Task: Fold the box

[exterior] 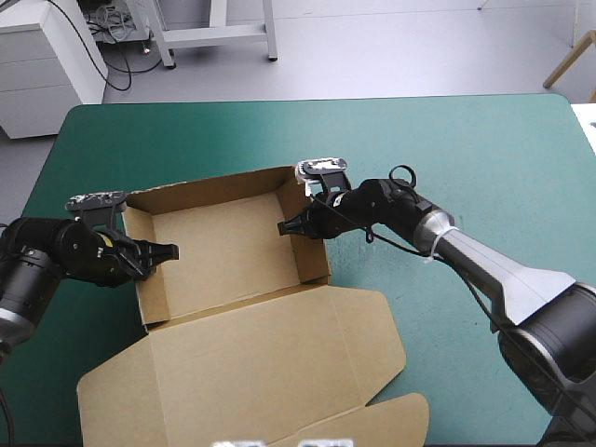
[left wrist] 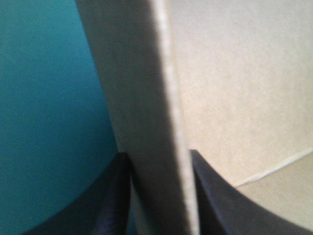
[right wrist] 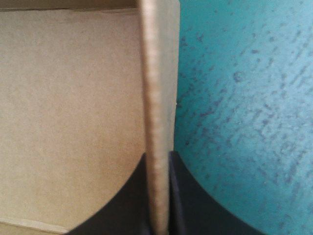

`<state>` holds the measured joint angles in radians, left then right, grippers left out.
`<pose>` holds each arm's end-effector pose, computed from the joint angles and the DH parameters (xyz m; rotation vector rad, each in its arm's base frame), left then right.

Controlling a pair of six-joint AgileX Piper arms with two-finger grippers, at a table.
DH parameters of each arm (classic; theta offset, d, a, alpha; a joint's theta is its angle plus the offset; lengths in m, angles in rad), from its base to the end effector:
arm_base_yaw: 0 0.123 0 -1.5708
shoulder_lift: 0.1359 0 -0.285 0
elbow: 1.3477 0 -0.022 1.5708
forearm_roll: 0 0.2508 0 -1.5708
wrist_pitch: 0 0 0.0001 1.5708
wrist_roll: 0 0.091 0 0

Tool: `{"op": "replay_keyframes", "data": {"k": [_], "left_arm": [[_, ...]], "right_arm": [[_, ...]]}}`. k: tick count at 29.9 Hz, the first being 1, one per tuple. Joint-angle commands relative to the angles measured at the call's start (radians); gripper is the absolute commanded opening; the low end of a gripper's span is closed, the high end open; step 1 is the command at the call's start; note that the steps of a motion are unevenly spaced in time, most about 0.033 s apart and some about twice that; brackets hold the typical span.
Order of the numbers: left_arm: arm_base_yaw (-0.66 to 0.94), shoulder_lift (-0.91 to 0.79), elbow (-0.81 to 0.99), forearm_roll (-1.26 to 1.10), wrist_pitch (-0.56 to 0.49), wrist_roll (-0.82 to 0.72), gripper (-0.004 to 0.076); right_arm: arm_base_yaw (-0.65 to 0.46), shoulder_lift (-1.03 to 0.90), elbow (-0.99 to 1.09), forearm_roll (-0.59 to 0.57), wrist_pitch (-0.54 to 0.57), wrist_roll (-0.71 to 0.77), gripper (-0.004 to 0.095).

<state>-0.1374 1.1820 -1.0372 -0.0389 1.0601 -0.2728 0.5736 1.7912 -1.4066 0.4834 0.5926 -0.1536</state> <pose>0.2176 -0.0332 0.3247 -0.1977 2.6930 -0.1774 0.3270 0.2394 0.2724 -0.5164 2.4332 0.6865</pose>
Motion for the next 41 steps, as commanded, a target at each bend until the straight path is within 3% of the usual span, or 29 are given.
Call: {"op": "replay_keyframes", "data": {"k": [1,3,4,10,14,20,30,35,41], "left_arm": [[-0.024,-0.020,-0.020,0.096,-0.043,-0.094,0.0113],[-0.036,-0.020,-0.020,0.100,-0.043,-0.094,0.0001],[-0.040,-0.020,-0.020,0.103,-0.049,-0.092,-0.0008],[-0.052,0.025,-0.043,0.107,-0.047,-0.090,-0.0010],[-0.052,0.126,-0.123,0.093,0.027,-0.037,-0.0010],[-0.135,0.282,-0.302,0.097,0.050,-0.030,-0.0010],[-0.252,0.536,-0.499,0.094,0.072,-0.008,-0.0010],[-0.252,0.601,-0.510,0.039,0.046,-0.006,-0.0010],[-0.252,0.627,-0.510,0.000,0.046,0.064,-0.0010]], "right_arm": [[0.009,-0.059,-0.033,0.075,-0.006,0.003,-0.0018],[0.009,-0.059,-0.033,0.073,-0.006,0.003,-0.0017],[0.009,-0.059,-0.033,0.068,-0.006,0.003,-0.0017],[0.009,-0.070,-0.033,0.020,0.005,0.023,-0.0017],[0.009,-0.095,-0.040,-0.112,0.029,0.107,-0.0017],[-0.023,-0.104,-0.109,-0.347,0.209,0.261,-0.0018],[-0.173,-0.092,-0.119,-0.408,0.392,0.281,-0.0018],[-0.191,-0.078,-0.119,-0.501,0.447,0.318,-0.0018],[-0.189,-0.028,-0.119,-0.483,0.468,0.320,-0.0018]]}}
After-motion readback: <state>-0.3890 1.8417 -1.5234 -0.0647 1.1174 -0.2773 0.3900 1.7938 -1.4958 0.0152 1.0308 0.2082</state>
